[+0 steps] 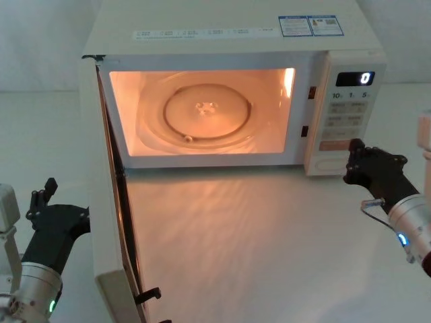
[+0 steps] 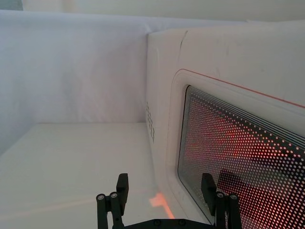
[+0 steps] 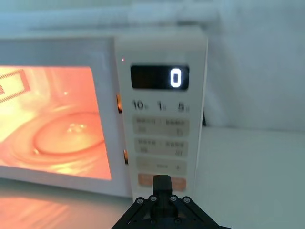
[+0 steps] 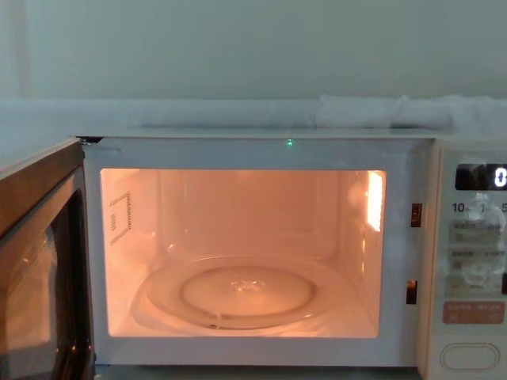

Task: Press the button to open the microwave door with one hand; close the microwave door with the other hand.

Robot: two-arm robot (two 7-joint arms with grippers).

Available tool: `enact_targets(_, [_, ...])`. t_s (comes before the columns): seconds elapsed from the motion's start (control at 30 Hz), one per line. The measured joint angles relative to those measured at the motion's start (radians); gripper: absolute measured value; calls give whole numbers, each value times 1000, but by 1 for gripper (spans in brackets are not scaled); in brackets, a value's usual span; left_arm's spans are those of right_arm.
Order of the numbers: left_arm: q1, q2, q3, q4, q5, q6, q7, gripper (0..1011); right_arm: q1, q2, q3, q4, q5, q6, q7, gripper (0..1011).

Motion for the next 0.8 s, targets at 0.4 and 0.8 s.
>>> enact_targets(0.4, [0, 0, 0, 0, 0, 0, 0, 1001, -70, 30, 25, -79, -3, -80, 2, 0])
enact_targets(0.8, [0, 0, 0, 0, 0, 0, 0, 1001, -90, 37, 33, -78, -12, -146, 2, 0])
